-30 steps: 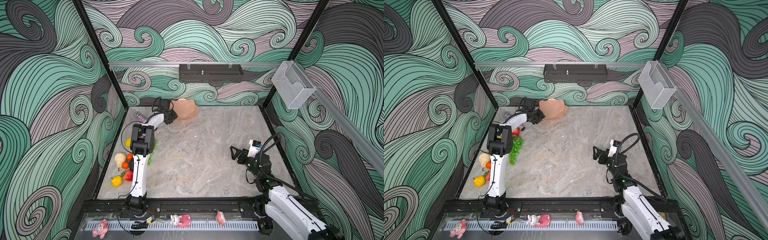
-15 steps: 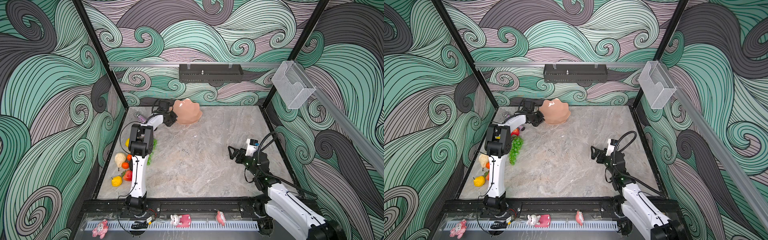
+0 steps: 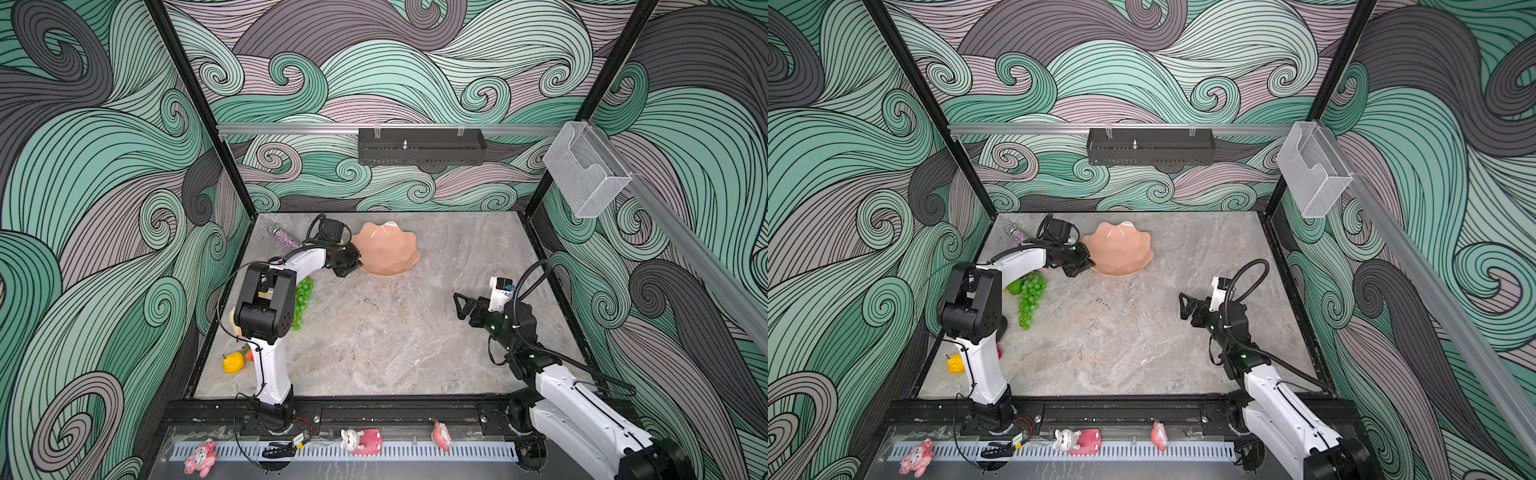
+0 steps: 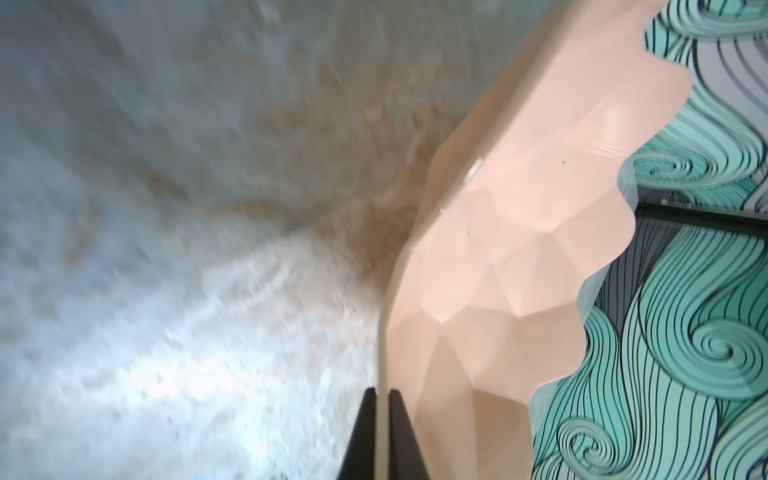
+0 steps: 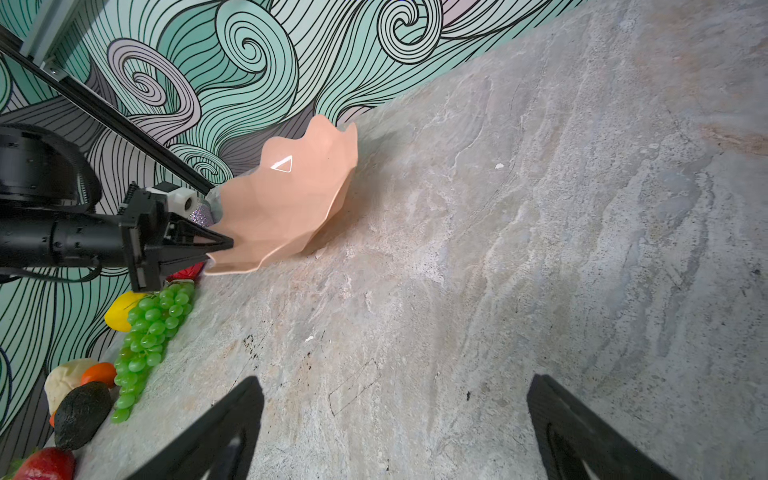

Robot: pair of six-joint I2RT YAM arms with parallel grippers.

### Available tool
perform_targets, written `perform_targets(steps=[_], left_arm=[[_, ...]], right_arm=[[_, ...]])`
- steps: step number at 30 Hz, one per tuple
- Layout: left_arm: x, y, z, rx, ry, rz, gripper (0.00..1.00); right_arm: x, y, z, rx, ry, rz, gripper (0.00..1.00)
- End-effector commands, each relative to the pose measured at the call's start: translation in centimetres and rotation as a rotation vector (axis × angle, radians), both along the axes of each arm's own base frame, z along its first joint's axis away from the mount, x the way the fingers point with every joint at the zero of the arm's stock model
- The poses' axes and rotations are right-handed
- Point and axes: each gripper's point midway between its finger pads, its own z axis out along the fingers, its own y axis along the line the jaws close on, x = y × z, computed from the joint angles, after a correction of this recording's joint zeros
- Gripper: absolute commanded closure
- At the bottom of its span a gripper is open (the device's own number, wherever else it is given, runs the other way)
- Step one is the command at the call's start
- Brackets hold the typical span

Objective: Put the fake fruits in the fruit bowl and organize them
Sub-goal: 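Drag the pink bowl with the left gripper toward the table center, then release the bowl and move the left gripper back over the fruits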

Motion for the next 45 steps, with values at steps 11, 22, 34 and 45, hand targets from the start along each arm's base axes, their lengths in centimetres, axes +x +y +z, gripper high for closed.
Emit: perform_targets(steps=[11,22,34,45], left_arm=[[-10.3,-6.4,1.5,-0.056,-0.019,-0.238,0.94],[-13.9,-6.8,-0.7,-0.017,-0.011,-0.305,0.91],[-13.6,-5.3,0.1,0.060,-0.030,-0.272,0.58],[-14.7,-1.7,3.2,0.196,-0.051,-0.264,0.31]], right_arm=[[0.1,-0.1,1.1,-0.010,-0.013,-0.006,0.00],[0.5,0.9,0.4,-0.003,0.024,0.039,0.00],[0.6,1.0,0.2,-0.003,0.029,0.038,0.00],[0.3,1.0,0.8,0.009,0.017,0.041,0.00]])
